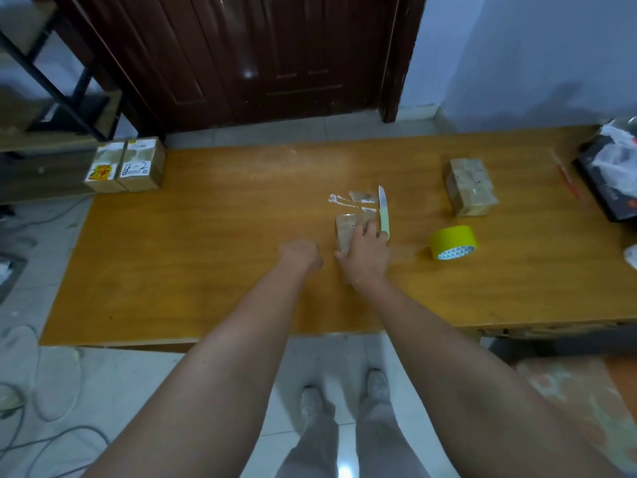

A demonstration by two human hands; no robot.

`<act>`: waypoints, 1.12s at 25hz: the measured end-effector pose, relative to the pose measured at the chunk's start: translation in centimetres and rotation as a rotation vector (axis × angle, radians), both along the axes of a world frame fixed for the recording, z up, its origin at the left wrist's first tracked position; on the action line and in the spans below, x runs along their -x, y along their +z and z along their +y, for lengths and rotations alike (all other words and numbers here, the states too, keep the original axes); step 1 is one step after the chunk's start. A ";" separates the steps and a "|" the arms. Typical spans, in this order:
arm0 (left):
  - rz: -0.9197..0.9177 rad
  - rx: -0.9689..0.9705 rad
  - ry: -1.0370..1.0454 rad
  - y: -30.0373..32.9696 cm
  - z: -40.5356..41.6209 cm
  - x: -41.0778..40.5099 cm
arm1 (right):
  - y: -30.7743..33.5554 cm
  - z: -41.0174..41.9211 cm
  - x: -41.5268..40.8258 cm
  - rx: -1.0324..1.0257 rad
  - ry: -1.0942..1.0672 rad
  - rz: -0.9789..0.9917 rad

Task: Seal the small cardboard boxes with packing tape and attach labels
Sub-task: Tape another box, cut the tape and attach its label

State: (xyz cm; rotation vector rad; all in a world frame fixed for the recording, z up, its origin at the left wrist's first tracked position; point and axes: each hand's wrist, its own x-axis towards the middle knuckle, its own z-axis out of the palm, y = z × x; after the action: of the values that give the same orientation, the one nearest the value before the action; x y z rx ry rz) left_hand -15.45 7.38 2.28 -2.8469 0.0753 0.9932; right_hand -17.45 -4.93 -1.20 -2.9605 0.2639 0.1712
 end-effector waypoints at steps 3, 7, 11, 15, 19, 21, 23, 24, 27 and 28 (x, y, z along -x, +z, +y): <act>-0.014 0.000 0.003 -0.8 0.7 -0.1 | -1.3 0.7 0.2 0.010 0.010 0.011; -0.006 -0.016 -0.001 -1.7 0.5 -0.3 | -2.9 1.0 0.7 0.013 -0.019 0.040; -0.003 -0.012 0.013 -2.3 0.1 -0.6 | -3.0 0.6 1.1 0.020 -0.010 0.092; -0.082 0.020 0.021 -1.1 -0.9 -2.3 | -0.5 -2.0 -0.4 0.001 0.031 -0.017; -0.283 0.101 -0.004 0.7 -3.3 -4.4 | 2.7 -9.4 -4.1 0.027 0.113 -0.103; -0.341 0.127 -0.012 0.9 -5.1 -4.7 | 3.7 -14.1 -5.5 0.065 0.096 -0.055; -0.378 0.147 -0.017 0.8 -6.9 -4.6 | 3.7 -18.0 -6.0 0.096 0.086 0.072; -0.402 0.161 -0.024 0.6 -7.7 -4.5 | 3.4 -19.4 -6.0 0.104 0.094 0.148; -0.450 0.217 -0.043 0.0 -9.5 -4.4 | 1.6 -20.5 -5.4 0.099 0.131 0.361; -0.460 0.233 -0.045 -0.1 -10.0 -4.6 | 1.0 -20.4 -5.3 0.129 0.142 0.371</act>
State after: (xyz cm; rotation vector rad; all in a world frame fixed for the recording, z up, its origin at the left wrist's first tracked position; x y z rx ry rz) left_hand -10.89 -2.57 2.23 -3.1881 0.2200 0.3181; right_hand -12.17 -25.34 -0.15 -3.0552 0.1109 0.7513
